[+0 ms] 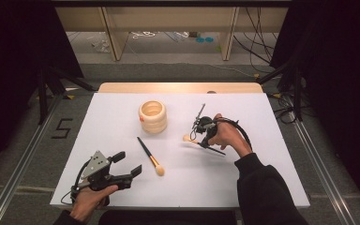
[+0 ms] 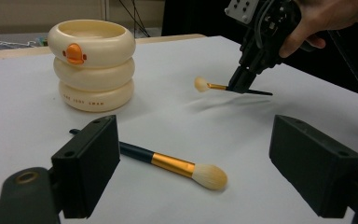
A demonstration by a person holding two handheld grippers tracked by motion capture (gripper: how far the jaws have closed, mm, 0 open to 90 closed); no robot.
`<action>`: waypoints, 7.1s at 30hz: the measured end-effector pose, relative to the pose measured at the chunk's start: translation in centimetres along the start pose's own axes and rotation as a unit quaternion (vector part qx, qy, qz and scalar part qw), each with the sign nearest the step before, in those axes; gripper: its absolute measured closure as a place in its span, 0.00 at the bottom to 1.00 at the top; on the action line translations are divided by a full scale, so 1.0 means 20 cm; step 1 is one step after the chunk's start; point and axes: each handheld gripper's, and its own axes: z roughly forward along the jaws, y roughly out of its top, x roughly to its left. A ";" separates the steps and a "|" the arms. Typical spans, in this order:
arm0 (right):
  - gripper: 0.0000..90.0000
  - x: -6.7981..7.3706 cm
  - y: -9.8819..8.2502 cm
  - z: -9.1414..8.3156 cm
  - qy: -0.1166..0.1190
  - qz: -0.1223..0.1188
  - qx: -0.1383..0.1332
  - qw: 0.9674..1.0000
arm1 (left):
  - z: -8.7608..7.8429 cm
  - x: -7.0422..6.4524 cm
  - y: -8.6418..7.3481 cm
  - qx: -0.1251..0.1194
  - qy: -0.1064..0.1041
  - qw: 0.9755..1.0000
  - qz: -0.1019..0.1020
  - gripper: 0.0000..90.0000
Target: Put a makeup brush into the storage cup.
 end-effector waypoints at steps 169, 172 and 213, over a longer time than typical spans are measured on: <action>0.23 0.45 -0.31 -0.21 -0.053 0.150 -0.449 0.879 | 0.18 0.07 0.13 -0.018 -0.011 0.999 -0.028 0.93; 0.21 0.46 -0.33 -0.20 -0.058 0.149 -0.450 0.878 | 0.18 0.07 0.13 -0.017 -0.010 0.999 -0.031 0.93; 0.18 0.56 -0.55 -0.17 -0.093 0.172 -0.427 0.883 | 0.21 0.15 0.21 -0.033 0.009 0.999 -0.032 0.93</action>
